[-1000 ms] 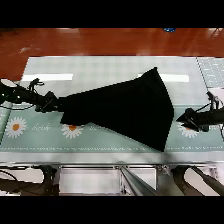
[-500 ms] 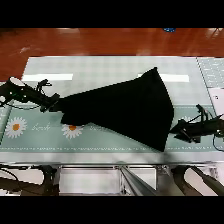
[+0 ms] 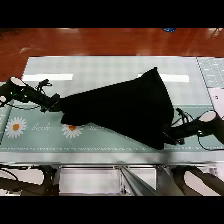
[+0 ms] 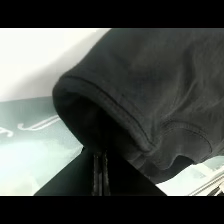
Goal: Fold the shirts.
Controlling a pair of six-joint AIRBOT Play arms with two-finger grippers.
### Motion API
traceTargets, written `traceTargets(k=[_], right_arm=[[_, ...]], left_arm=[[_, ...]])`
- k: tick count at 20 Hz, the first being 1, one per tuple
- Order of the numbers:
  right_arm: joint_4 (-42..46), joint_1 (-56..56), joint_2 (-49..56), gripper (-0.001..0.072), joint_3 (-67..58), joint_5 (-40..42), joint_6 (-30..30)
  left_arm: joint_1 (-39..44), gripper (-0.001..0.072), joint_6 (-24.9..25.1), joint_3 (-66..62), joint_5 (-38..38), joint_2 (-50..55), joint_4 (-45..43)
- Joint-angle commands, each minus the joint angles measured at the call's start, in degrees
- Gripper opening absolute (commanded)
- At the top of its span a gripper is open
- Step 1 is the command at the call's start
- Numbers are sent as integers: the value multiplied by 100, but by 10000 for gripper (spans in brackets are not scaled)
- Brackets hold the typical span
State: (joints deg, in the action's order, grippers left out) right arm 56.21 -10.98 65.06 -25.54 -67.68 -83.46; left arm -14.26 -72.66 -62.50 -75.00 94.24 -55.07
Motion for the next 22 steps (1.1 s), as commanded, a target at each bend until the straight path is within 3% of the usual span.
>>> traceTargets(k=[1, 2, 6, 9, 12, 16, 22], right_arm=[[-632, 590, 337, 152, -225, 726, 258], [-800, 664, 328, 19, -417, 695, 505], [-841, 581, 249, 23, -2256, -205, 717], [-761, 249, 116, 23, -4417, -487, 479], [-765, -127, 114, 23, -6588, -782, 234], [-763, -588, 92, 23, -9009, -1115, -26], [-457, -909, -1032, 23, -9335, -1152, -2]], left_arm=[[0, 20, -2, -7, 31, -2, 4], [0, 20, -2, -11, 20, -20, 26], [-42, 20, 0, -632, -560, -238, 424], [-199, 20, 2, -1615, -664, -737, 1517], [-424, 20, 20, -2763, -470, -1375, 2802], [-826, 20, -15, -4188, 210, -2299, 3154], [-2031, 20, -157, -4833, 686, -3853, 3150]])
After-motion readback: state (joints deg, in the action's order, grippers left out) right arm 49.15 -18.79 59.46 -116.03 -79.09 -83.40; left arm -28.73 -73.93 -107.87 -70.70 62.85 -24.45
